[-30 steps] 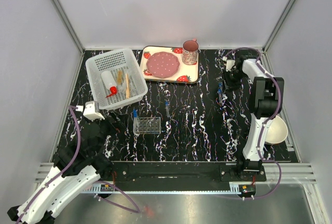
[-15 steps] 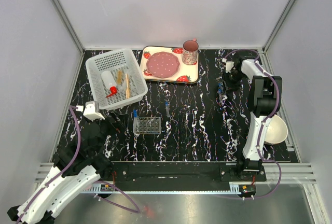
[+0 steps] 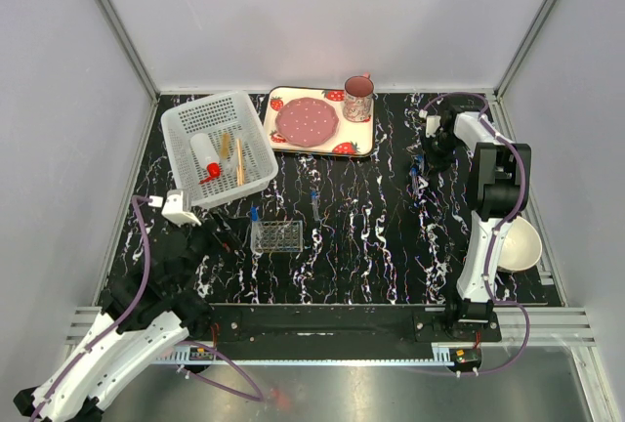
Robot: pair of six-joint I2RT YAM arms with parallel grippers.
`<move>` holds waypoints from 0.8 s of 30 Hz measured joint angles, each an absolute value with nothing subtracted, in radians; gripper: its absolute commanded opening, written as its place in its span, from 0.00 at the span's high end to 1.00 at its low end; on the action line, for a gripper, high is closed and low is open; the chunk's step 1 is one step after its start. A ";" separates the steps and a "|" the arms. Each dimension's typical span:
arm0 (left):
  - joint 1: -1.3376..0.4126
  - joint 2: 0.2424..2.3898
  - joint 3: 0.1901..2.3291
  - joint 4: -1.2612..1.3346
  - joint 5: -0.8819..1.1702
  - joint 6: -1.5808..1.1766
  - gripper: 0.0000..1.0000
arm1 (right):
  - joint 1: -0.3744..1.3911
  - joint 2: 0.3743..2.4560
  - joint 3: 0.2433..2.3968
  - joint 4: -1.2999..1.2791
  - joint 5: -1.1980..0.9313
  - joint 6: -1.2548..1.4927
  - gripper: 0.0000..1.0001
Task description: Organize the chemistry lab equipment
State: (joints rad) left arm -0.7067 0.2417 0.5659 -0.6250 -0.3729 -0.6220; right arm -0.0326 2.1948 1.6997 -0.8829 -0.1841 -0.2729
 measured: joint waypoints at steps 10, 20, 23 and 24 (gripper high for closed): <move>-0.707 0.292 0.566 -0.542 -0.245 -0.656 0.01 | -0.033 2.159 1.639 -0.825 -0.210 -0.277 0.92; -0.707 0.388 0.568 -0.456 -0.139 -0.664 0.01 | -0.033 2.106 1.556 -0.782 -0.281 -0.270 0.94; -0.707 0.391 0.568 -0.440 -0.119 -0.667 0.01 | -0.033 2.076 1.534 -0.773 -0.282 -0.268 0.94; -0.707 0.391 0.568 -0.436 -0.114 -0.668 0.01 | -0.033 2.065 1.528 -0.768 -0.282 -0.267 0.94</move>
